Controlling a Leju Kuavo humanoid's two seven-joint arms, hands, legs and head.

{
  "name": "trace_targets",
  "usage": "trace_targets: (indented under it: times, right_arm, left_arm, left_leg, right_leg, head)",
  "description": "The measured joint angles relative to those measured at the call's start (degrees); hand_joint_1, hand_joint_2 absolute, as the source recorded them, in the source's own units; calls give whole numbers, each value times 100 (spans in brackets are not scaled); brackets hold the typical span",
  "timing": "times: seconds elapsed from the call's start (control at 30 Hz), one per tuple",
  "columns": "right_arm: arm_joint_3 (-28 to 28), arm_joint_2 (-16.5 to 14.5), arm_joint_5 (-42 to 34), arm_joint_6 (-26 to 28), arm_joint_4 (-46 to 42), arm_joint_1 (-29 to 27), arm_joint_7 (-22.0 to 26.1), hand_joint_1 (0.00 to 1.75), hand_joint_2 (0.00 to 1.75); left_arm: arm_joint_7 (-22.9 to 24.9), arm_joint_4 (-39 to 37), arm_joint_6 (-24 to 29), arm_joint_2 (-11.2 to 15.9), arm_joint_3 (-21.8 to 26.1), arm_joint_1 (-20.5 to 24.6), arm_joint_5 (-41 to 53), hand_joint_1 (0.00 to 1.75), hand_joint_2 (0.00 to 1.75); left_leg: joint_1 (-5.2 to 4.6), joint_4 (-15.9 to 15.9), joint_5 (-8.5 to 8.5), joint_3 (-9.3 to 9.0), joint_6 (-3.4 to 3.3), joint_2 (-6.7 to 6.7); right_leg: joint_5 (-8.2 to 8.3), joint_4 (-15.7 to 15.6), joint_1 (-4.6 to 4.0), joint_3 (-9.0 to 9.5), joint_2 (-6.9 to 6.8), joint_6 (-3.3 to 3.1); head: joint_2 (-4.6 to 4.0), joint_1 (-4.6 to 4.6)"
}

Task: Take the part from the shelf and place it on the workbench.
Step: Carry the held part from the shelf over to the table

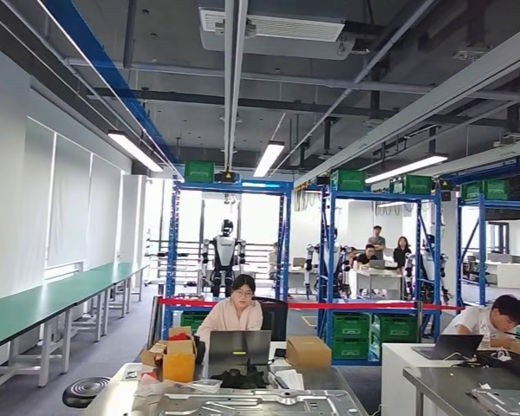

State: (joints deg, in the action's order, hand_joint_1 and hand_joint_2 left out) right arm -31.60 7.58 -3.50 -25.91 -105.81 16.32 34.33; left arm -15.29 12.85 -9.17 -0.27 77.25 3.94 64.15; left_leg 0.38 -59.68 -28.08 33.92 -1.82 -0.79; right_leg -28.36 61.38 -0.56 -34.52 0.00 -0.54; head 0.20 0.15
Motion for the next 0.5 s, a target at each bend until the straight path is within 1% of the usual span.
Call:
trace_targets:
  times: [0.03, 0.07, 0.1, 0.13, 0.17, 0.2, 0.23, 0.3, 0.33, 0.37, 0.4, 0.43, 0.47, 0.5]
  right_arm:
    - [21, 0, 14, 14, -3, 0, 1, 175, 175]
    - [40, 1, 24, 25, -5, -2, 2, 175, 175]
    - [55, 1, 32, 32, -11, -3, 3, 175, 175]
    - [68, -2, 35, 34, -22, -6, 5, 175, 175]
    - [78, -4, 38, 34, -33, -5, 7, 175, 175]
    - [83, -10, 38, 34, -43, -3, 8, 175, 175]
    - [85, -16, 37, 34, -47, -4, 8, 175, 175]
    - [85, -22, 22, 27, -36, -19, -2, 175, 175]
    - [85, -23, 4, 21, -24, -35, -9, 175, 175]
    - [86, -24, -18, 14, -9, -48, -18, 175, 175]
    - [87, -24, -41, 7, 8, -56, -23, 175, 175]
    - [90, -25, -62, 1, 22, -59, -28, 175, 175]
    - [94, -26, -77, -9, 36, -57, -30, 175, 175]
    - [102, -27, -95, -20, 48, -51, -33, 175, 175]
  left_arm:
    - [-2, -1, -2, -8, 1, -2, 2, 0, 175]
    - [-3, -2, -3, -15, 1, -8, 5, 0, 175]
    - [-4, -2, -5, -16, 2, -12, 7, 0, 175]
    - [-5, -2, -11, -17, 2, -14, 9, 0, 175]
    - [-9, -2, -18, -19, 2, -13, 10, 0, 175]
    - [-13, -2, -23, -19, 2, -9, 10, 0, 175]
    - [-17, -2, -27, -13, 2, -7, 11, 0, 175]
    - [-24, -2, -27, 0, 2, -10, 11, 0, 175]
    - [-26, -2, -27, 8, 2, -17, 12, 0, 175]
    - [-27, -2, -30, 12, 2, -24, 14, 0, 175]
    - [-26, -2, -34, 15, 2, -30, 16, 0, 175]
    - [-26, -2, -39, 16, 2, -31, 20, 0, 175]
    - [-26, -2, -44, 15, 2, -31, 26, 0, 175]
    - [-26, -2, -46, 15, 2, -32, 34, 0, 175]
  left_leg:
    - [11, 5, 1, 6, 12, -3]
    - [26, 15, 3, 12, 32, -4]
    - [34, 32, 11, 9, 59, -5]
    - [38, 48, 3, -6, 84, -1]
    - [34, 32, -28, -9, 107, 5]
    - [29, -82, -111, 34, 130, 10]
    - [31, -307, -243, 136, 152, 15]
    - [50, -991, -539, 490, 204, 20]
    - [66, -1257, -601, 644, 230, 22]
    - [84, -1351, -561, 719, 258, 24]
    - [103, -1227, -411, 686, 286, 26]
    - [126, -915, -189, 556, 318, 26]
    - [151, -563, -9, 391, 349, -7]
    - [167, -256, 103, 247, 354, -45]
  right_leg:
    - [60, -212, -37, 85, 13, -56]
    - [50, -284, -59, 112, 18, -85]
    - [62, -332, -71, 125, 19, -88]
    - [82, -395, -58, 162, 12, -78]
    - [106, -473, -38, 210, 2, -69]
    - [132, -551, -14, 262, -11, -59]
    - [150, -610, 9, 308, -26, -46]
    - [140, -627, 15, 336, -39, -49]
    - [126, -624, 19, 344, -43, -43]
    - [110, -618, 26, 355, -42, -33]
    - [87, -605, 39, 372, -32, -11]
    - [54, -581, 55, 391, -16, 20]
    - [13, -546, 69, 400, 4, 60]
    - [-31, -492, 74, 394, 28, 106]
  head:
    - [1, 2]
    - [1, 3]
    - [1, 1]
    - [1, 2]
    - [1, 1]
    - [1, 1]
    - [1, 1]
    - [0, 1]
    - [0, 2]
    - [0, 2]
    - [0, 2]
    - [0, 1]
    - [0, 1]
    - [0, 3]
